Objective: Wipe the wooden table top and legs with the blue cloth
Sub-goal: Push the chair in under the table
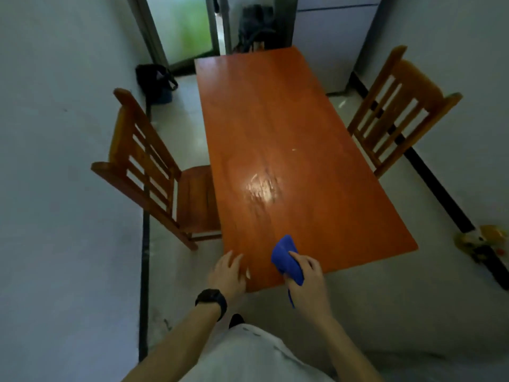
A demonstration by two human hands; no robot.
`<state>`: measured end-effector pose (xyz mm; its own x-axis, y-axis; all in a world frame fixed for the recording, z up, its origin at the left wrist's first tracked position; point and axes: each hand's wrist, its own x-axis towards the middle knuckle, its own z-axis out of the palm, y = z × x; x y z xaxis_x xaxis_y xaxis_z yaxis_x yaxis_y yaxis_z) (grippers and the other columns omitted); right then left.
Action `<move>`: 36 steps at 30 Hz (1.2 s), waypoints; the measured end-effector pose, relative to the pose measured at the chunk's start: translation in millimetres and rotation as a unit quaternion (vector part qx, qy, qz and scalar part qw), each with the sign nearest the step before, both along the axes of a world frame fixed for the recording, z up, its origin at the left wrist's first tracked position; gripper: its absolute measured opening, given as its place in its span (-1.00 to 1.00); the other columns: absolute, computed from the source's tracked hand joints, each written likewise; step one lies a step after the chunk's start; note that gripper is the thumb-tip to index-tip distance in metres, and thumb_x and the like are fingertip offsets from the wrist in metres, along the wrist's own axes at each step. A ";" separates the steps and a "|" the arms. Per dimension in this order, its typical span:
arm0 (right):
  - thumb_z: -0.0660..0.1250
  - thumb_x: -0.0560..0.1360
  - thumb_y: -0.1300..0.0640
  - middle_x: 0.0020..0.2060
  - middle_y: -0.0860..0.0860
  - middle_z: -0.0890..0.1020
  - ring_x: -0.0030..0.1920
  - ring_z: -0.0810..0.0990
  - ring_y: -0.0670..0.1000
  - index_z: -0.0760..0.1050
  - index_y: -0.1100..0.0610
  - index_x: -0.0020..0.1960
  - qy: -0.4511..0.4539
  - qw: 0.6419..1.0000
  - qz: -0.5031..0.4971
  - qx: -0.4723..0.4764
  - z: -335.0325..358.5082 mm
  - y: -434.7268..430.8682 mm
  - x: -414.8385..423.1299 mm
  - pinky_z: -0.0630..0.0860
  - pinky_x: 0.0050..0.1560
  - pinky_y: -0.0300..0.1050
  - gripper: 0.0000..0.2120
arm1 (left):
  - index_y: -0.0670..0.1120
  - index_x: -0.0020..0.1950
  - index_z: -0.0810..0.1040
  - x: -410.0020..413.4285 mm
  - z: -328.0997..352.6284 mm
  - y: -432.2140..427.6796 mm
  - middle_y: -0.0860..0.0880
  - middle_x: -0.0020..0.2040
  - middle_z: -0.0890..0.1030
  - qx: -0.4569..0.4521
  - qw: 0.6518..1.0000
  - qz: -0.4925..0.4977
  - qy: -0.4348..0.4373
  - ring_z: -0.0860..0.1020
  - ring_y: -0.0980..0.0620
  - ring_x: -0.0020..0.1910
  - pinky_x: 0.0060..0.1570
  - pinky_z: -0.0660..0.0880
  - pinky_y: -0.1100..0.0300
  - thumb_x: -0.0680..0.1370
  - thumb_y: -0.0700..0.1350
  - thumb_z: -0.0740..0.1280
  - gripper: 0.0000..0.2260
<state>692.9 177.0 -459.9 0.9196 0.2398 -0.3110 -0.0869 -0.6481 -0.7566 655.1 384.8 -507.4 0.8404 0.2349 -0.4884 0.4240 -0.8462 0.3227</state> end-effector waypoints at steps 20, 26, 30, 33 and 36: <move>0.18 0.62 -0.05 0.59 -0.09 -0.01 0.41 0.37 0.02 0.16 -0.13 0.54 0.043 0.939 0.212 -0.268 -41.1 60.4 34.4 0.41 0.26 -0.16 -0.49 | 0.08 0.60 0.05 -1.0 -27.0 44.5 0.03 0.62 0.00 -0.052 0.994 -0.050 0.086 -0.01 -0.05 0.59 0.54 -0.04 -0.15 0.62 -0.01 0.18 -0.43; 0.23 0.61 -0.08 0.34 -0.20 0.50 0.28 0.46 -0.17 0.41 -0.14 0.39 0.044 0.944 0.236 -0.228 15.3 87.0 45.8 0.39 0.23 -0.25 -0.64 | 0.08 0.59 0.10 15.6 6.3 104.9 0.02 0.61 0.08 -0.038 0.999 -0.009 0.008 0.00 -0.02 0.58 0.53 0.05 -0.09 0.62 0.00 0.21 -0.44; 0.25 0.60 -0.03 0.29 -0.20 0.53 0.29 0.46 -0.17 0.46 -0.09 0.38 -0.006 0.952 0.249 -0.179 40.0 152.5 58.1 0.38 0.28 -0.24 -0.65 | 0.05 0.58 0.14 25.3 29.3 171.3 0.00 0.59 0.13 -0.017 0.999 -0.008 -0.042 0.04 -0.02 0.58 0.54 0.05 -0.03 0.62 0.02 0.22 -0.46; 0.26 0.59 -0.02 0.29 -0.17 0.54 0.31 0.45 -0.13 0.47 -0.10 0.35 -0.042 0.957 0.240 -0.158 46.7 217.4 58.2 0.36 0.33 -0.21 -0.67 | 0.07 0.56 0.21 31.8 49.2 230.9 0.01 0.57 0.20 -0.007 0.996 -0.016 -0.090 0.09 -0.01 0.57 0.54 0.07 -0.03 0.62 0.03 0.23 -0.50; 0.23 0.60 -0.04 0.33 -0.19 0.48 0.35 0.39 -0.15 0.41 -0.13 0.40 -0.057 0.967 0.206 -0.139 53.6 283.9 51.8 0.30 0.33 -0.25 -0.63 | 0.07 0.52 0.30 41.3 71.9 293.7 0.00 0.53 0.29 0.009 0.989 -0.043 -0.144 0.18 -0.02 0.54 0.52 0.14 0.00 0.63 0.04 0.23 -0.55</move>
